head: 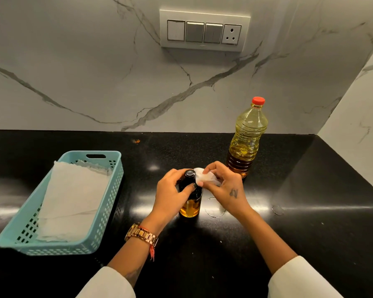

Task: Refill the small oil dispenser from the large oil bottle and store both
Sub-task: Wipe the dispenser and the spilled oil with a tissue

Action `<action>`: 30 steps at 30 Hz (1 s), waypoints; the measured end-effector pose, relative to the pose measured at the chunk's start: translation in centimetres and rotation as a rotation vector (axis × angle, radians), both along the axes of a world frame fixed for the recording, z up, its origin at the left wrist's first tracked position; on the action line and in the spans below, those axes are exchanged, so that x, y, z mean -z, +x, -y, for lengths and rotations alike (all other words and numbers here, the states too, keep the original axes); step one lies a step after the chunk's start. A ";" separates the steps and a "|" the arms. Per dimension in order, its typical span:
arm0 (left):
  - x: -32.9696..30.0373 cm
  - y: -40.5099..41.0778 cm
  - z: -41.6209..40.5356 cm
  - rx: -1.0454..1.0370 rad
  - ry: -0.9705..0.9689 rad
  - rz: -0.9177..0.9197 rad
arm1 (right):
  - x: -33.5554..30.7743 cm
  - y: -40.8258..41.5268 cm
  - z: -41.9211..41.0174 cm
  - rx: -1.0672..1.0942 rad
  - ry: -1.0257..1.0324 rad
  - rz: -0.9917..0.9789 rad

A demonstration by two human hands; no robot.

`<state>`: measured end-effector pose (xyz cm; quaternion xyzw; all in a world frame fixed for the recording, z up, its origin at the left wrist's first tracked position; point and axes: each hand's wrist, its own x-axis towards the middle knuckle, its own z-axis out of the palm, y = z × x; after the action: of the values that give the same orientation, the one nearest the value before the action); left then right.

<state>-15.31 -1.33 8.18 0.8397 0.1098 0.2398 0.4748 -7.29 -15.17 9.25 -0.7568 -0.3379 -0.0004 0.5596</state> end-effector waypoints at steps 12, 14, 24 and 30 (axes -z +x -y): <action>-0.4 -0.6 -0.5 0.062 -0.032 0.012 | 0.5 0.4 -0.2 -0.022 -0.189 -0.004; -0.2 -0.6 -0.5 0.060 -0.022 0.004 | 0.4 0.9 0.2 -0.020 -0.271 0.080; 0.4 -0.5 -0.1 -0.014 0.213 0.027 | 0.2 0.7 -1.5 0.017 -0.197 0.014; 0.4 -0.5 -0.2 0.012 0.304 0.009 | 0.6 1.7 0.2 -0.068 -0.184 -0.094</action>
<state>-15.82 -1.10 7.75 0.9015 0.0653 0.2545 0.3439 -5.62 -15.39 8.68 -0.7924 -0.3350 0.0852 0.5026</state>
